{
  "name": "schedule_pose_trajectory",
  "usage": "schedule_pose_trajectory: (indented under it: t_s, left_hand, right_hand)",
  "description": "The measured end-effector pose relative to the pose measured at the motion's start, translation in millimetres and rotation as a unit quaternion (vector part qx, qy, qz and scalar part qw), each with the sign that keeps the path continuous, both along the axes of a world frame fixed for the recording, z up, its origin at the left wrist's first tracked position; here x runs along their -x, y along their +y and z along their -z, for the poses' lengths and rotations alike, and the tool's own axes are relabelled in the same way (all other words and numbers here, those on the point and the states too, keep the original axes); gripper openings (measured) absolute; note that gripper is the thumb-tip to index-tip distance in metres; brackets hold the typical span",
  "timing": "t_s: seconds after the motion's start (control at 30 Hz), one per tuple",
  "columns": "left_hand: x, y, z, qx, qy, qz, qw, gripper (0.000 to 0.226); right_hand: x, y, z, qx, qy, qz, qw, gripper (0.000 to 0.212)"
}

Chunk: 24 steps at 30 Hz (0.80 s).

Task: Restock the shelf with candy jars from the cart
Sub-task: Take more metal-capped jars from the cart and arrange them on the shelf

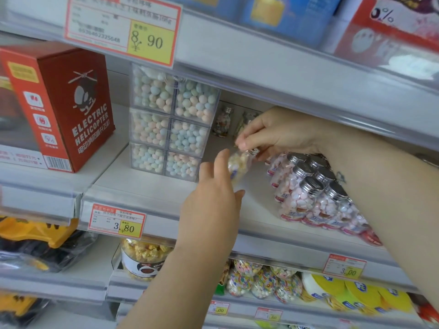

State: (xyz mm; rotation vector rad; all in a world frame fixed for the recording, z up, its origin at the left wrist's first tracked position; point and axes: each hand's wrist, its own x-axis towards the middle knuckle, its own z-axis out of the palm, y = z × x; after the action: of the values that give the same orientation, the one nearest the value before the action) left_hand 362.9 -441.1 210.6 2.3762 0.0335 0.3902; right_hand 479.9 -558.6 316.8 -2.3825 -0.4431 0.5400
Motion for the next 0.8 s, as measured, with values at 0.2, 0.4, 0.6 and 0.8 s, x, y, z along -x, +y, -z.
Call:
schedule_pose_trajectory:
  t_s: [0.2,0.4,0.6,0.8]
  left_hand:
    - [4,13,13,-0.22,-0.025,-0.007,0.975,0.034]
    - [-2,12,28,-0.228,-0.08,-0.026,0.97,0.024]
    - [-5,12,33,-0.227,-0.104,-0.037,0.968,0.027]
    - [-5,11,34,-0.219,-0.111,-0.036,0.969,0.024]
  right_hand:
    - [-21,-6,15,0.143,-0.174,-0.036,0.974,0.039]
    - [-30,-18,19,0.187,-0.254,0.011,0.949,0.048]
    - [-41,-24,21,0.191,-0.265,0.068,0.942,0.043]
    - [-43,-22,20,0.236,-0.282,0.11,0.923,0.03]
